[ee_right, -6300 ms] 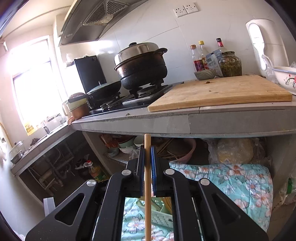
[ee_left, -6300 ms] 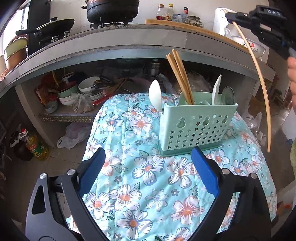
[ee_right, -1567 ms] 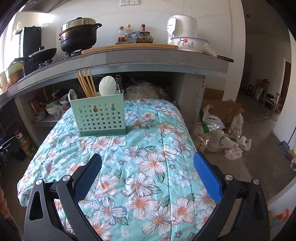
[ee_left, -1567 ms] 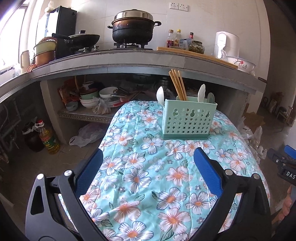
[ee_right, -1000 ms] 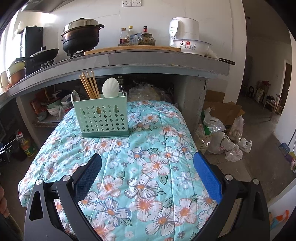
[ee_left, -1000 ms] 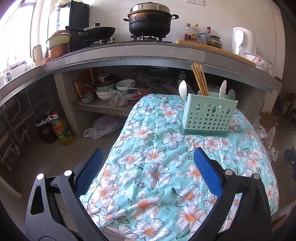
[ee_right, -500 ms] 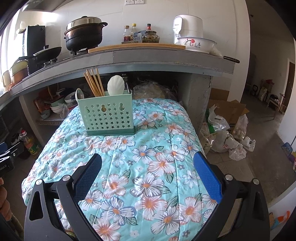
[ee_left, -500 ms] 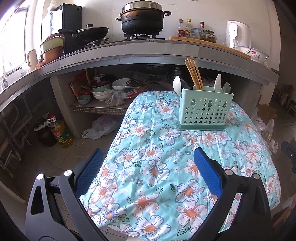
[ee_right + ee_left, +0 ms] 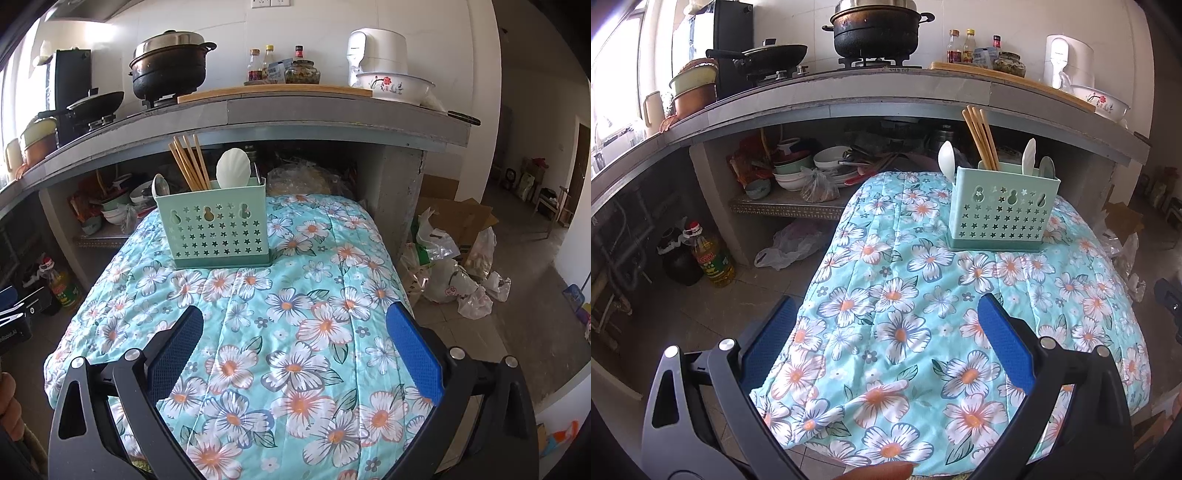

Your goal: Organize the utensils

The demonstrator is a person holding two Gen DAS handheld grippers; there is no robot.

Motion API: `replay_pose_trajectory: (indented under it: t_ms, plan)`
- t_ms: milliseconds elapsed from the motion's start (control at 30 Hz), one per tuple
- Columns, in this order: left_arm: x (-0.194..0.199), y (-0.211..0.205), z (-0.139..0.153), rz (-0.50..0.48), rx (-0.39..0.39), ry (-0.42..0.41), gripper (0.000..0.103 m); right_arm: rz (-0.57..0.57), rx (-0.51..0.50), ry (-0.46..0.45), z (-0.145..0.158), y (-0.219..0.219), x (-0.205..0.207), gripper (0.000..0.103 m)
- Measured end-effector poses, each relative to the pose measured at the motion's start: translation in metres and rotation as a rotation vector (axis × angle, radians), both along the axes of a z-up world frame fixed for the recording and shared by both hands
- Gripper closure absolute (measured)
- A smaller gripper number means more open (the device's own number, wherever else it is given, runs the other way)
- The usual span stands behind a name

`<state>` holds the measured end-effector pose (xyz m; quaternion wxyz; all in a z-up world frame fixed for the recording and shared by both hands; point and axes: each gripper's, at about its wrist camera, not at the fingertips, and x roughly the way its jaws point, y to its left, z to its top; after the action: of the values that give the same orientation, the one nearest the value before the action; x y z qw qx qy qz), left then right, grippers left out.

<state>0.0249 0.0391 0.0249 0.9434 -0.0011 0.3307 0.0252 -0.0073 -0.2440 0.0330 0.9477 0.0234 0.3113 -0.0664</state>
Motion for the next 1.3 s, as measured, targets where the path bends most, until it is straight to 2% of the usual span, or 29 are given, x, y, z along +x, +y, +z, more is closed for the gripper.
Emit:
replay_pose_trajectory:
  t_ms: [1300]
  plan:
    - [0.0012, 0.0001, -0.0059, 0.008, 0.011, 0.014, 0.008, 0.010, 0.008, 0.009, -0.0034, 0.0025, -0.0003, 0.006]
